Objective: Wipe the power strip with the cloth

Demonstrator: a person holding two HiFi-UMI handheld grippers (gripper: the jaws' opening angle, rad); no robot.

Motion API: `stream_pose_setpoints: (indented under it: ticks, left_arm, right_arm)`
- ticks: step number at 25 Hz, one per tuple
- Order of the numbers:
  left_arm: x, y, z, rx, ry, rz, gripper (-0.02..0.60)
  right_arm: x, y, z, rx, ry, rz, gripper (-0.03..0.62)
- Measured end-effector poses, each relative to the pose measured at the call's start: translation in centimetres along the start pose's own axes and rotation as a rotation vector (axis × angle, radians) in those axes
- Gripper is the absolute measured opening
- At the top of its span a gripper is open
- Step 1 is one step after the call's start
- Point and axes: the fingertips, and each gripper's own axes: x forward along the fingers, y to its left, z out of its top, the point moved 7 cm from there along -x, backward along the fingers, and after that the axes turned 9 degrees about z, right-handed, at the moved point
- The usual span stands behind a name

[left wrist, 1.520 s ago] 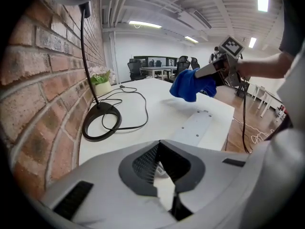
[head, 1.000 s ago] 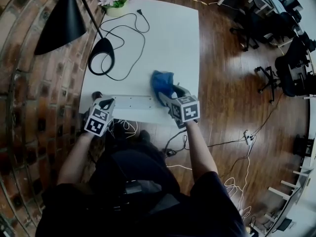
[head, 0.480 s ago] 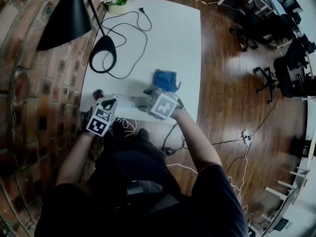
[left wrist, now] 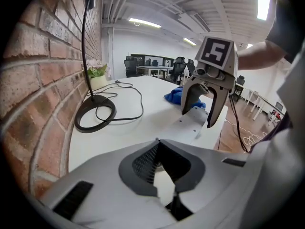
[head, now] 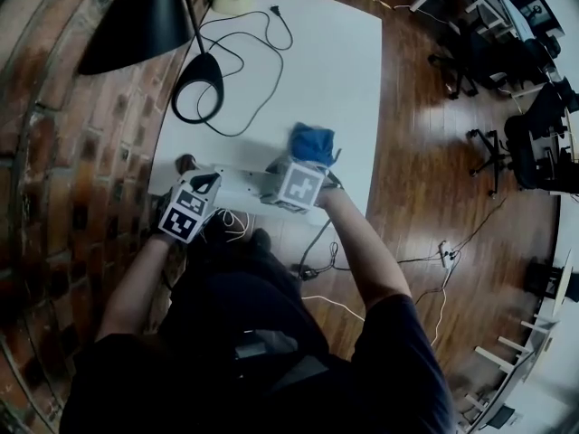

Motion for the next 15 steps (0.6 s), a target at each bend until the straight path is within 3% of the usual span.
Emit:
stream_pose_setpoints:
  ticks: [4,10,15]
  left_arm:
    - [0.0,-0.1,0.1,0.019,0.006,-0.012,0.009]
    - [-0.4,-0.3,1.1,0.163,-0.007,-0.033,0.022]
    - [0.8,-1.4,2.7,0.276,0.032,-0.184,0.164]
  right_arm:
    - [2.5,0.4,-1.1,-0.124,0.142,-0.065,0.279]
    - [2.4,1.2,-1.6,-0.154,0.088,-0.175,0.275]
    - [2.5,1.8,-1.6,-0.228,0.113,-0.281,0.275]
